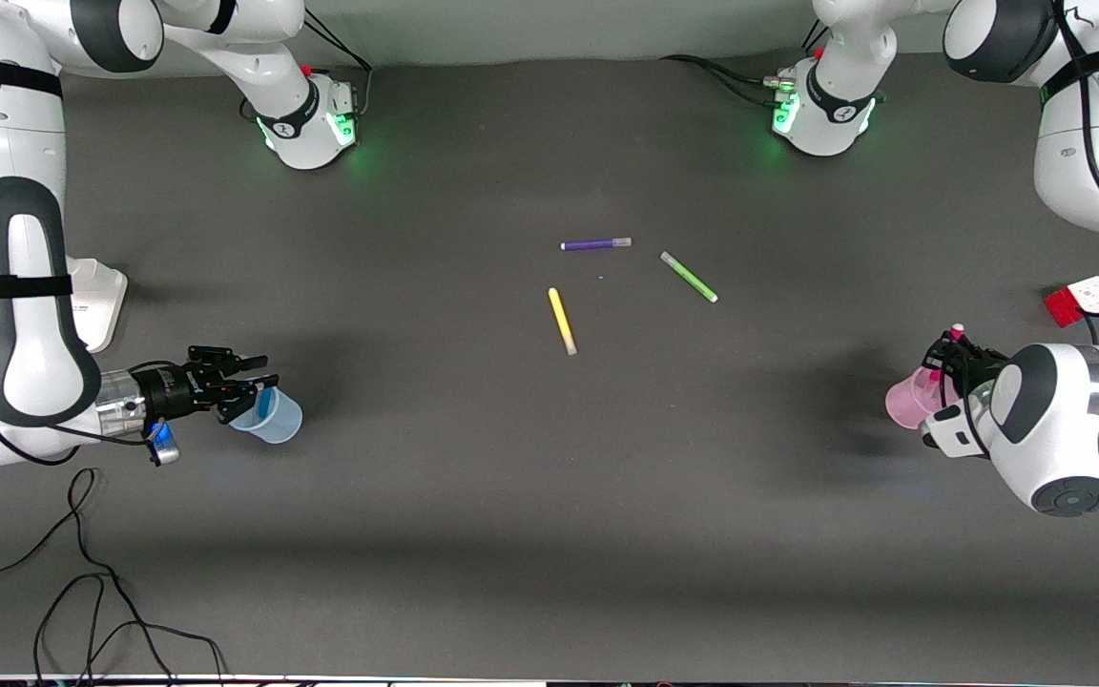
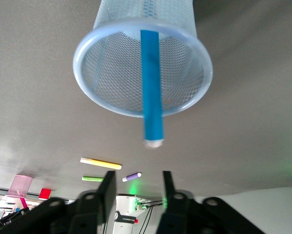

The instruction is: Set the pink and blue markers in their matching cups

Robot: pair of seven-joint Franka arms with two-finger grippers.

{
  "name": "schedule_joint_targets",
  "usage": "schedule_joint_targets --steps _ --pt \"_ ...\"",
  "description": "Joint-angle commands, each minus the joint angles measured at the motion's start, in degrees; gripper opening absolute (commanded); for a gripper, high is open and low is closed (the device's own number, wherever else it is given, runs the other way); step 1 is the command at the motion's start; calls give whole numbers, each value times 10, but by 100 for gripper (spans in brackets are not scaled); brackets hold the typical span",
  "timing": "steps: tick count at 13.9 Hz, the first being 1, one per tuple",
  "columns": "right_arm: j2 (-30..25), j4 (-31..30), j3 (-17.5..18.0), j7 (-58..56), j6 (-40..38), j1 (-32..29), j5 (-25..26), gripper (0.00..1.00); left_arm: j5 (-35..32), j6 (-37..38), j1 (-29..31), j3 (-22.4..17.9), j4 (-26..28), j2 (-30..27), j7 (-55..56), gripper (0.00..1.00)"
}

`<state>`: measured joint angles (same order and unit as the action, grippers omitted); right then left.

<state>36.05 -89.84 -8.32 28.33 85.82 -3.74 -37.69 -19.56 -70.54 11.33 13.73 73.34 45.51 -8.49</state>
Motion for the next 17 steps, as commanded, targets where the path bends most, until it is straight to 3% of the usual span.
schedule_joint_targets --steps 1,2,3,6,12,17 --pt "-31 1 -4 -13 -5 1 -11 100 -11 -3 -9 -3 -21 10 10 66" --pt "-51 2 -4 -12 -6 1 -8 100 -11 -6 -10 -3 -21 10 10 92" --pt "-78 1 -6 -10 -11 -1 -8 100 -11 -7 -10 -3 -22 9 10 100" --pt "-163 3 -32 -17 -20 -1 48 100 -11 -7 -9 -2 -36 8 10 100" --pt "-258 6 -30 -26 -12 43 222 100 -10 29 -16 -2 -113 -15 8 100" --pt "-252 50 -28 -12 -19 44 228 100 52 28 -7 2 -95 -125 12 100"
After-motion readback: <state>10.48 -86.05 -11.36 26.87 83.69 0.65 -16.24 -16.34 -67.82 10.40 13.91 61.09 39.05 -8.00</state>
